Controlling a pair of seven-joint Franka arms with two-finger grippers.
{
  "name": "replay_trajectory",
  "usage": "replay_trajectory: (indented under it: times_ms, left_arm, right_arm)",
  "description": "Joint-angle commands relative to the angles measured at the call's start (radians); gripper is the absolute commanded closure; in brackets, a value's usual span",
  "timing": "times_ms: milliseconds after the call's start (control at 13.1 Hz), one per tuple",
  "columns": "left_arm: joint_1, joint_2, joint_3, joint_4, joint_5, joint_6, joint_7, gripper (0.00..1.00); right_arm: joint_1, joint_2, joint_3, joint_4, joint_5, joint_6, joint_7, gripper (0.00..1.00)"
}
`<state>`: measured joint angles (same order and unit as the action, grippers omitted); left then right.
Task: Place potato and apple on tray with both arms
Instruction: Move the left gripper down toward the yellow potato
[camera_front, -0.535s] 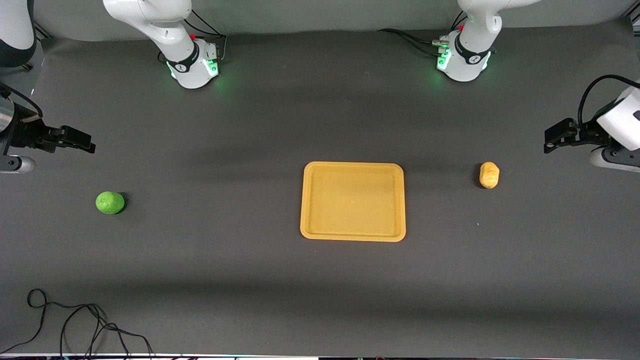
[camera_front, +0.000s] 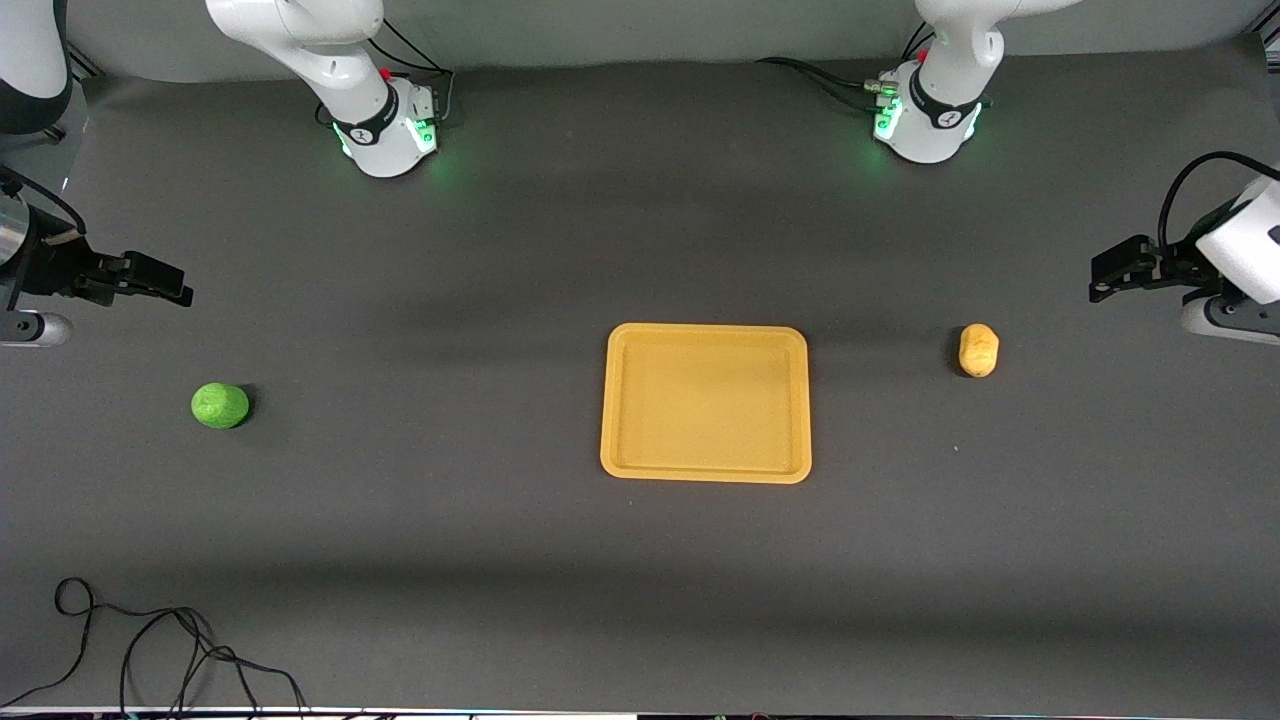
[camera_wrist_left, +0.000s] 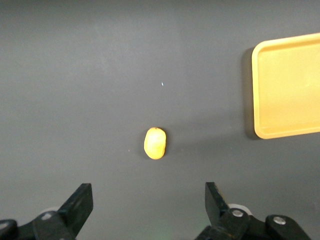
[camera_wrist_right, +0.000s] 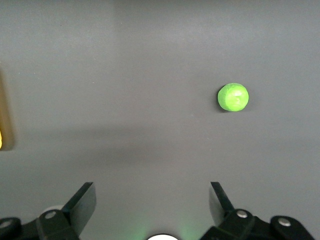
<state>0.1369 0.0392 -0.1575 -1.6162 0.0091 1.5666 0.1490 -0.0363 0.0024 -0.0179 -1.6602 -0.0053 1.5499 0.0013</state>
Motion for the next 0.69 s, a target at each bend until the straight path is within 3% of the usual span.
replay_trajectory:
  times_ms: [0,306,458,611]
  left_arm:
    - [-0.007,0.008,0.0,-0.118,-0.006,0.057,-0.002,0.0]
    - [-0.002,0.019,0.0,-0.382,-0.006,0.327,-0.002,0.0]
    - [0.009,0.082,0.0,-0.547,-0.003,0.662,0.001,0.01]
    - [0.018,0.166,0.003,-0.681,0.002,0.882,0.006,0.0]
  right_arm:
    - [0.007,0.01,-0.002,0.02,0.016,-0.004,0.025,0.0]
    - [0.007,0.008,-0.002,0.017,0.016,0.002,0.023,0.0]
    - [0.007,0.008,-0.002,0.019,0.016,0.005,0.023,0.0]
    - [0.007,0.008,-0.002,0.016,0.016,0.012,0.023,0.0]
